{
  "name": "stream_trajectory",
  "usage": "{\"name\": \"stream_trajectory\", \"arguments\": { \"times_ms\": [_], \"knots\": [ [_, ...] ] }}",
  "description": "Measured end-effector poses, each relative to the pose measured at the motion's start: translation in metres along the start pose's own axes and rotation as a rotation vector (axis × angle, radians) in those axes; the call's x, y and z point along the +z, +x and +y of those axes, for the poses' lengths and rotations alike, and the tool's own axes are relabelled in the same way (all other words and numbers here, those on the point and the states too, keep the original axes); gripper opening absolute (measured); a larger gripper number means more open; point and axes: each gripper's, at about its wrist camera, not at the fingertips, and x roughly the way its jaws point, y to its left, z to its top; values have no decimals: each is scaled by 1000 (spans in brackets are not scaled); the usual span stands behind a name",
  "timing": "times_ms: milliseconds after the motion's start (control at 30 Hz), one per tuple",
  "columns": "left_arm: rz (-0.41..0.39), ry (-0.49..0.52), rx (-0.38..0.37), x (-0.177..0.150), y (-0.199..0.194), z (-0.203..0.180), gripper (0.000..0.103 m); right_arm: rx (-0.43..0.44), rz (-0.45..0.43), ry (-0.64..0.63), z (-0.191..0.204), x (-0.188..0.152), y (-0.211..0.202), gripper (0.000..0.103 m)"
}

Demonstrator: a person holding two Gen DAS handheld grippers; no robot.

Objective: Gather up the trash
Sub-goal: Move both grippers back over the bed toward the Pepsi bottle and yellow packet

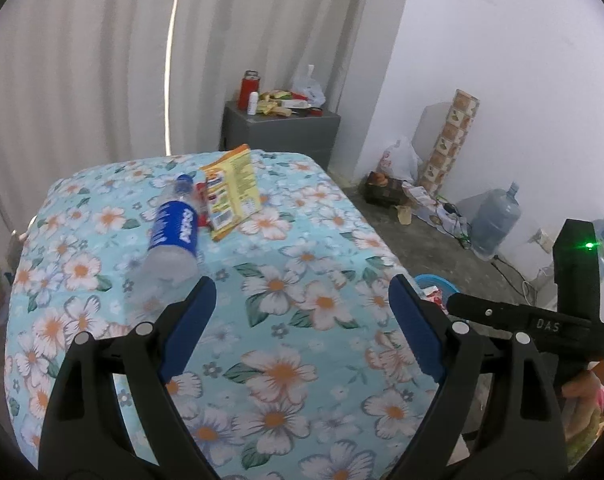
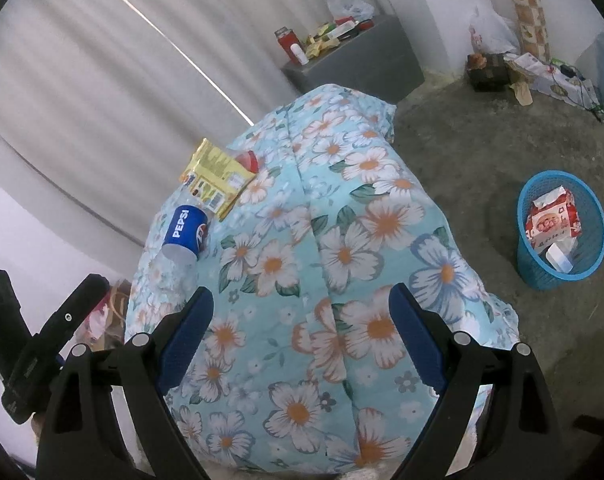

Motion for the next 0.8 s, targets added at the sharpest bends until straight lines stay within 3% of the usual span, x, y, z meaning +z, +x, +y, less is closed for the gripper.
{"name": "stream_trajectory", "arguments": {
  "times_ms": [333, 800],
  "knots": [
    [1, -27, 22, -4, -4, 12, 85, -144, -71, -32, 14, -2, -2, 96],
    [21, -26, 50, -8, 3, 14, 87, -140, -57, -38, 16, -2, 4, 96]
  ]
}}
